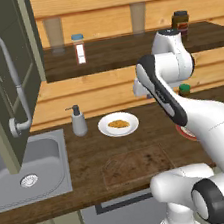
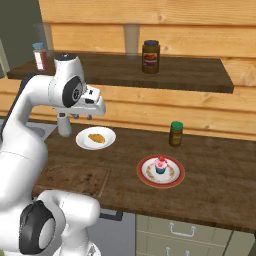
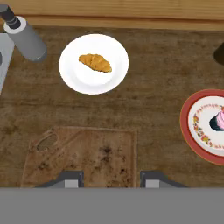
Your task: From the different types of pastries on the counter, select a croissant and place it on the cutting board. Then retrieve a jar of jam from the cabinet and place it alongside the croissant on the cutting board.
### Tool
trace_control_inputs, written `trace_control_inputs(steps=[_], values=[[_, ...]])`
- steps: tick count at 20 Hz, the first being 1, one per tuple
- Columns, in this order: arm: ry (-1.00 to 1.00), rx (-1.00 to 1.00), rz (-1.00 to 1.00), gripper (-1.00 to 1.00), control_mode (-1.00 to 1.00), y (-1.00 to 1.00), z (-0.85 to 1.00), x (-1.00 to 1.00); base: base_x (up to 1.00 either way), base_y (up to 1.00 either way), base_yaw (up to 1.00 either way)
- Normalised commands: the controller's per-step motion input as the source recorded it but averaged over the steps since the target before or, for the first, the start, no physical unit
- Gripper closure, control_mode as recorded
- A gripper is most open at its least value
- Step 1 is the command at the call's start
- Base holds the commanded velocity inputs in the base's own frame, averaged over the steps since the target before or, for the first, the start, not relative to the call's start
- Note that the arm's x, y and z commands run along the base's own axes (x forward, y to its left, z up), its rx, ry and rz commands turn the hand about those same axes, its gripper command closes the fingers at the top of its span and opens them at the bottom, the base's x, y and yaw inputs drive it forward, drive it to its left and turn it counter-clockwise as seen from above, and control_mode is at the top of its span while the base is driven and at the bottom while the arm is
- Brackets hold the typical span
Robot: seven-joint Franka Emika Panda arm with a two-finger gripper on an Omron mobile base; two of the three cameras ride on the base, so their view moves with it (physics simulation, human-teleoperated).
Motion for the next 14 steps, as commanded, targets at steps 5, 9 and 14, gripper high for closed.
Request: trace_control_inputs(steps=[5, 9, 14], values=[[-0.03, -0.03, 0.0, -1.0, -1.0, -0.05, -0.5, -0.61, 0.0, 0.0, 0.0], [-0.07, -0.11, 0.0, -1.0, -1.0, 0.16, -0.89, -0.71, 0.0, 0.0, 0.0], [-0.09, -0.04, 0.0, -1.0, -1.0, 0.19, -0.43, 0.05, 0.0, 0.0, 0.0]])
